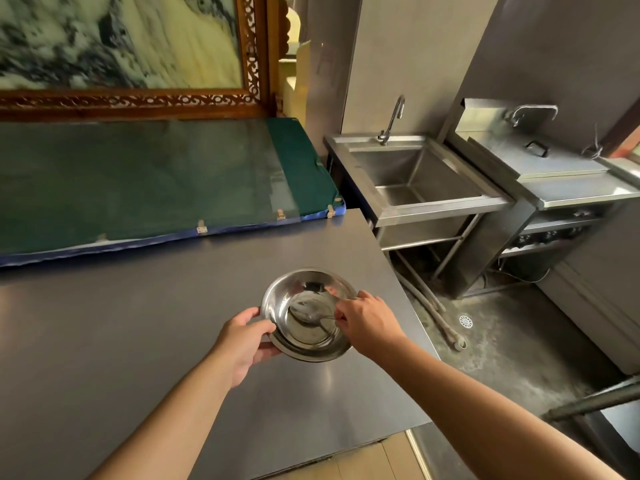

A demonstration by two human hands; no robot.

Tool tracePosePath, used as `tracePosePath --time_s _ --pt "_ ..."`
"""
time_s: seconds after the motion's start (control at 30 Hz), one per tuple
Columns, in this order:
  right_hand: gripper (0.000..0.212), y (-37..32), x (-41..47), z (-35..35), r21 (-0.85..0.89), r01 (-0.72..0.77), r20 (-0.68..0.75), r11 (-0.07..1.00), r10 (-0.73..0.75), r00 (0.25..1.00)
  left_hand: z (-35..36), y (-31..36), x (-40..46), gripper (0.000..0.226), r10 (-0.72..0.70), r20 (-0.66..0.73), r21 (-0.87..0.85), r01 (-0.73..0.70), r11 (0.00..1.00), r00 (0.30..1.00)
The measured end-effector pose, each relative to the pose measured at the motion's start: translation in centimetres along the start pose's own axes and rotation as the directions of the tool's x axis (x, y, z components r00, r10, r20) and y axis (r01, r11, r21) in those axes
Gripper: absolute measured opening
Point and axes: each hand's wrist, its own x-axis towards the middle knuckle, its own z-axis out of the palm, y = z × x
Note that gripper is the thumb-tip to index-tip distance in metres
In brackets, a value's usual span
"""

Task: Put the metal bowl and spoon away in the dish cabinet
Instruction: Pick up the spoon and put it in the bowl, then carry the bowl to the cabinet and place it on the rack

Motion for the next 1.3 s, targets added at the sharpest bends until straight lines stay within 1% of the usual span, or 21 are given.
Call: tracePosePath --time_s 0.07,0.17,0.23,0.3,0.37,0.43,0.5,0.53,0.6,0.67,0.73,0.83,1.0,1.13,1.2,1.3 --pt "0.02 -0.1 -1.0 -1.1 0.014 0.006 -0.002 1.0 -0.006 1.0 0.1 0.1 -1.3 0.05 0.016 0.016 0.012 -0.016 1.0 1.0" --pt "0.023 0.0 -2.4 -3.0 0.1 -0.016 -0.076 0.995 0.024 0.997 0.5 0.5 -2.7 0.054 0.034 0.032 0.041 -0.035 0.999 0.999" --pt "0.023 0.4 -3.0 -4.3 0.185 -0.1 -0.117 0.978 0.123 0.985 0.8 0.9 -3.5 0.05 0.039 0.059 0.06 -0.043 0.997 0.997" --pt "0.024 1.0 -3.5 -5.6 0.269 -0.249 -0.093 0.93 0.283 0.955 1.1 1.4 -4.1 0.043 0.043 0.092 0.076 -0.05 0.996 0.995" --pt "0.034 1.7 -4.1 -6.7 0.325 -0.409 -0.009 0.853 0.435 0.9 1.4 2.2 -4.5 0.036 0.05 0.128 0.097 -0.063 0.993 0.991" --pt "0.042 2.3 -4.8 -7.6 0.441 -0.541 0.108 0.717 0.555 0.825 1.8 2.9 -4.8 0.031 0.055 0.176 0.125 -0.078 0.989 0.983" --pt "0.035 2.5 -5.8 -8.3 0.561 -0.607 0.203 0.564 0.617 0.761 2.4 3.8 -4.9 0.03 0.059 0.227 0.147 -0.095 0.985 0.972" --pt "0.026 2.5 -6.4 -8.6 0.599 -0.619 0.216 0.508 0.641 0.736 2.8 4.4 -4.9 0.03 0.056 0.262 0.163 -0.102 0.981 0.963" --pt "0.014 2.4 -7.6 -9.2 0.665 -0.622 0.224 0.414 0.683 0.695 3.5 5.5 -5.0 0.029 0.047 0.329 0.195 -0.116 0.974 0.943" --pt "0.008 2.1 -9.0 -9.9 0.713 -0.616 0.225 0.336 0.722 0.654 4.4 6.5 -5.0 0.029 0.03 0.389 0.233 -0.13 0.964 0.921" --pt "0.01 1.7 -10.4 -10.4 0.76 -0.596 0.212 0.26 0.767 0.605 5.4 7.4 -5.0 0.027 0.009 0.441 0.266 -0.14 0.954 0.897" --pt "0.01 1.0 -13.3 -11.0 0.837 -0.525 0.175 0.155 0.833 0.525 7.5 8.4 -4.9 0.025 -0.022 0.522 0.316 -0.17 0.934 0.852" --pt "0.01 0.3 -19.0 -11.3 0.922 -0.383 0.105 0.049 0.923 0.371 12.4 8.2 -5.8 0.024 -0.079 0.648 0.365 -0.218 0.905 0.757" --pt "0.009 0.0 -24.4 -11.7 0.949 -0.315 0.065 0.008 0.974 0.219 16.8 6.5 -8.1 0.019 -0.148 0.738 0.389 -0.236 0.89 0.659" --pt "0.013 0.0 -27.2 -12.1 0.96 -0.279 0.06 -0.014 0.986 0.157 19.1 5.5 -9.6 0.019 -0.185 0.768 0.407 -0.244 0.88 0.614" --pt "0.017 0.0 -32.1 -13.0 0.977 -0.211 0.039 -0.031 0.999 0.034 23.0 3.5 -12.6 0.017 -0.257 0.809 0.443 -0.262 0.858 0.528"
